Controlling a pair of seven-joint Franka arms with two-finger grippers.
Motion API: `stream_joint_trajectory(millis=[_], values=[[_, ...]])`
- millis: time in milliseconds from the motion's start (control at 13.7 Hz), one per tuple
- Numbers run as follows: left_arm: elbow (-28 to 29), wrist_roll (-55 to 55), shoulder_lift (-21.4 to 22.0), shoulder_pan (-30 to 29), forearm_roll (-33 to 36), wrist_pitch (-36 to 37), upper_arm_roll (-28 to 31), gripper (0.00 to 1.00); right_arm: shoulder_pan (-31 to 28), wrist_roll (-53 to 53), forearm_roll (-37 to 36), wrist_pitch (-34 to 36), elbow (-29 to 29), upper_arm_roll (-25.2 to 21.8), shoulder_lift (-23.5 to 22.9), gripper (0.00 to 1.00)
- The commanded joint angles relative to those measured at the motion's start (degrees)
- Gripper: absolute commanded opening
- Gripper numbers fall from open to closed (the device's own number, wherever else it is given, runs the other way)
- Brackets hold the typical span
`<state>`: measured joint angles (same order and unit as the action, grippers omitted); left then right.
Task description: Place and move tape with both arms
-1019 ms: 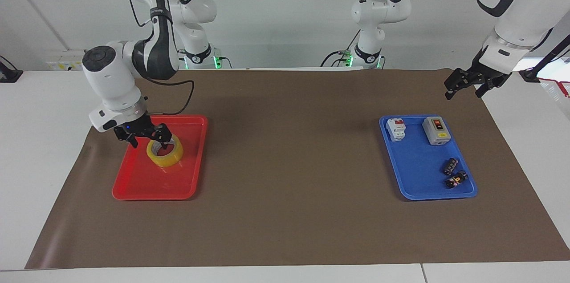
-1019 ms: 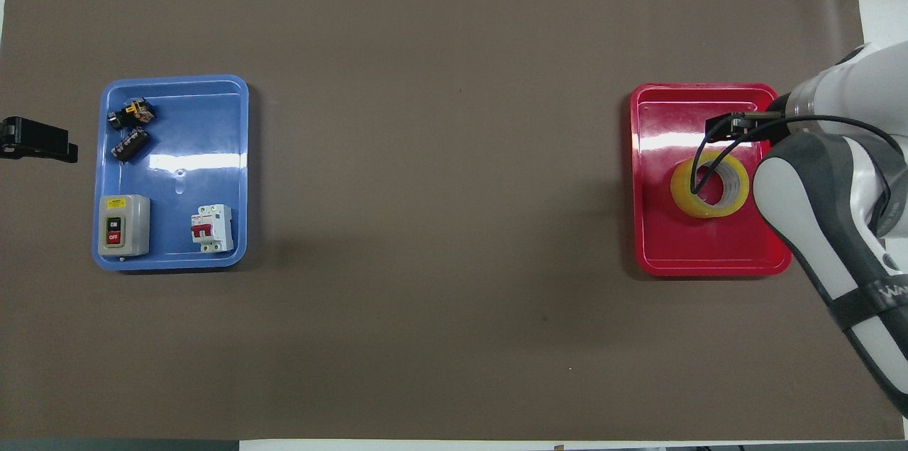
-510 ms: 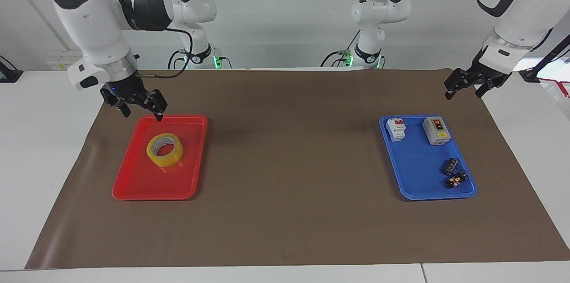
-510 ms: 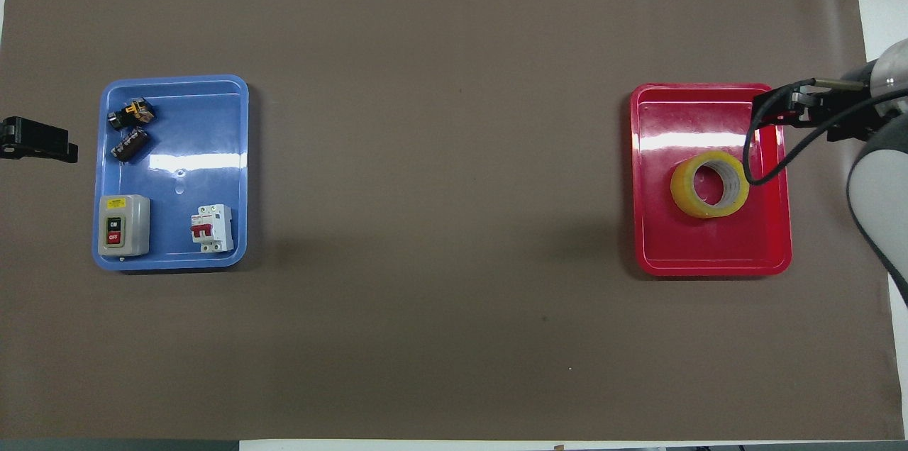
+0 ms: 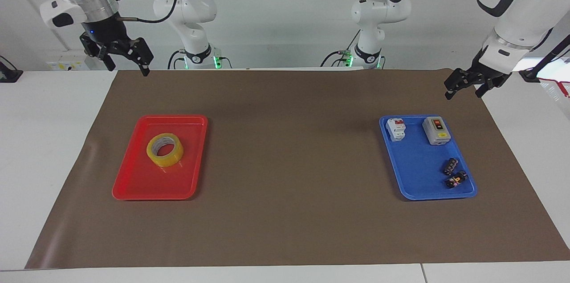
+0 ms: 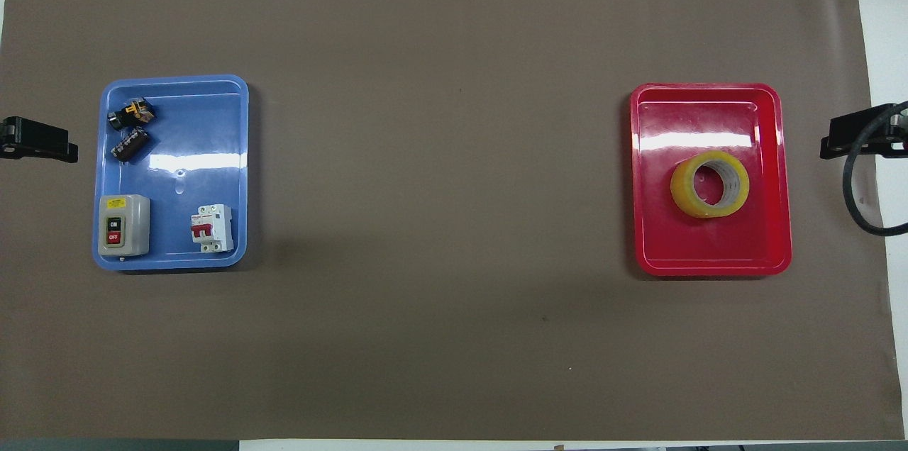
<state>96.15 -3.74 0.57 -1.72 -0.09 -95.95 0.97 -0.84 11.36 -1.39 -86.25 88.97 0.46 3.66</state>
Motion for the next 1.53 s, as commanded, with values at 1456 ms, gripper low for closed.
stream_joint_trajectory(millis=[1456], values=[[0.9,-0.7,1.1,0.3,-0.1,0.1,0.3,1.0,1.0,-8.8,-0.4,2.0,-1.3,0.3,-1.6,1.0]])
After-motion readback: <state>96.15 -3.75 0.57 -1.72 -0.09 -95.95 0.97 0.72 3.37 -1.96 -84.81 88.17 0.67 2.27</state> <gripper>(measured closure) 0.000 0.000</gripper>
